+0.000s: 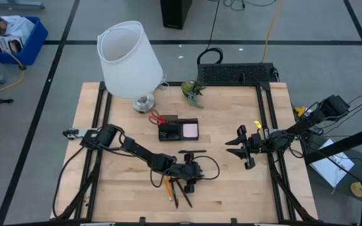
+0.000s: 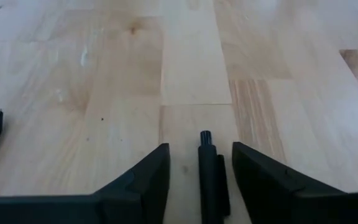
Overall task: Pick and place office supplies into organizer
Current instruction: Put the middle black pen into the black desk organizer
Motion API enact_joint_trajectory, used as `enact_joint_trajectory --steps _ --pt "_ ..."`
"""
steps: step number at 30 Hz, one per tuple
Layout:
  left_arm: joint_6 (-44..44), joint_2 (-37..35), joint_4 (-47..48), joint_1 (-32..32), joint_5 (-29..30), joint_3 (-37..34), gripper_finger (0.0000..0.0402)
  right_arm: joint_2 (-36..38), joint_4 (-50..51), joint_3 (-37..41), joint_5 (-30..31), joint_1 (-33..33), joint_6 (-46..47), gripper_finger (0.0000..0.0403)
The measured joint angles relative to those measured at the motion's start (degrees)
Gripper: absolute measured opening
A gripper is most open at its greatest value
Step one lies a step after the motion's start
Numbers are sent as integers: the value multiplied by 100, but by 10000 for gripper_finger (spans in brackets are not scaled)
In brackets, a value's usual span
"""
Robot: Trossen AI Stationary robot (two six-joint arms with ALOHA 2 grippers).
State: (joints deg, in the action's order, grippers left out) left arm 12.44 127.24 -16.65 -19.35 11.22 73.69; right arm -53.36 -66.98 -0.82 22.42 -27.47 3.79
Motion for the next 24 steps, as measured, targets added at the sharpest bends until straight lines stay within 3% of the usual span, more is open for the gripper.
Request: enact_joint_trajectory --steps 15,24 --pt "321 -11 8 28 216 -5 41 0 -1 1 2 -2 2 116" --pt "609 -50 -37 141 389 -13 48 0 -3 0 1 -1 2 116"
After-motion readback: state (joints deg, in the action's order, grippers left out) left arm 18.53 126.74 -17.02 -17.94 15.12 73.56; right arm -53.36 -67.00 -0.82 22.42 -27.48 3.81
